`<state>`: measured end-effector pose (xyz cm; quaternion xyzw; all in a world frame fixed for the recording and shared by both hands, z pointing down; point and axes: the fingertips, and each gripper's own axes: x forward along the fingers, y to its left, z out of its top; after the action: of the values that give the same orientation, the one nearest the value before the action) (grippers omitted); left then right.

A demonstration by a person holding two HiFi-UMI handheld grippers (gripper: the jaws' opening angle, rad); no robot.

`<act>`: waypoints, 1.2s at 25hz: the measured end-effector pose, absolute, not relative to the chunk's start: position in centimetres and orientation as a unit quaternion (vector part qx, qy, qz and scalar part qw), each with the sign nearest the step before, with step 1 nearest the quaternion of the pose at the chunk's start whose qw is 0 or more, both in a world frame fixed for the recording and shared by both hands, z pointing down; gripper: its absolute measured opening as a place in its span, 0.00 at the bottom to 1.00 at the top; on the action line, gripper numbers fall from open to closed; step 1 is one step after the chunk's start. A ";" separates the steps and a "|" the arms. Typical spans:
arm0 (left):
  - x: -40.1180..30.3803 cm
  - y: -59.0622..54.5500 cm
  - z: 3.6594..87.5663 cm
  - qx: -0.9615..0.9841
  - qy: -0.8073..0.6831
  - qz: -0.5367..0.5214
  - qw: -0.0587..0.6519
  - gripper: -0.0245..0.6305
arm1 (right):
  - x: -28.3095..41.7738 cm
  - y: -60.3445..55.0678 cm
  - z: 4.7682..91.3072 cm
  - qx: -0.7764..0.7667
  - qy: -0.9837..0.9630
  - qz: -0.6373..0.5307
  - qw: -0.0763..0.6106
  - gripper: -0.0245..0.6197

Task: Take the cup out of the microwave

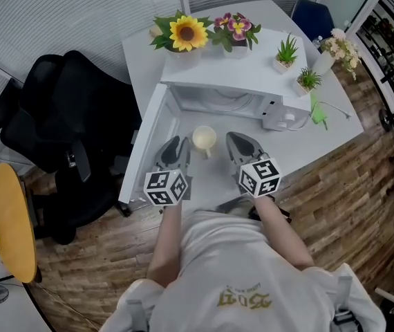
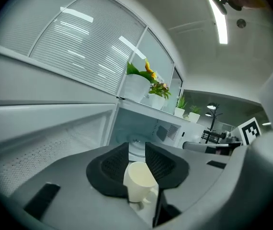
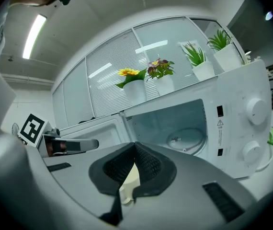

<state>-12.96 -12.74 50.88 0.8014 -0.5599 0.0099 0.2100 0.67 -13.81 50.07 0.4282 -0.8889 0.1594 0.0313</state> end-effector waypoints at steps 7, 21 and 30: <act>-13.2 -12.9 50.6 0.797 -0.570 0.023 0.200 0.13 | -0.5 -13.2 49.7 0.412 -0.899 0.139 0.048 0.05; -13.6 -12.5 51.7 0.783 -0.583 0.044 0.214 0.06 | -0.4 -12.7 51.0 0.411 -0.898 0.141 0.077 0.05; -13.0 -12.4 52.1 0.783 -0.581 0.045 0.218 0.06 | 0.0 -12.5 51.4 0.406 -0.899 0.137 0.091 0.05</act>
<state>-12.98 -12.36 52.12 0.7828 -0.5812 0.0453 0.2178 0.00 -12.45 51.41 0.4060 -0.8989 0.1374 0.0907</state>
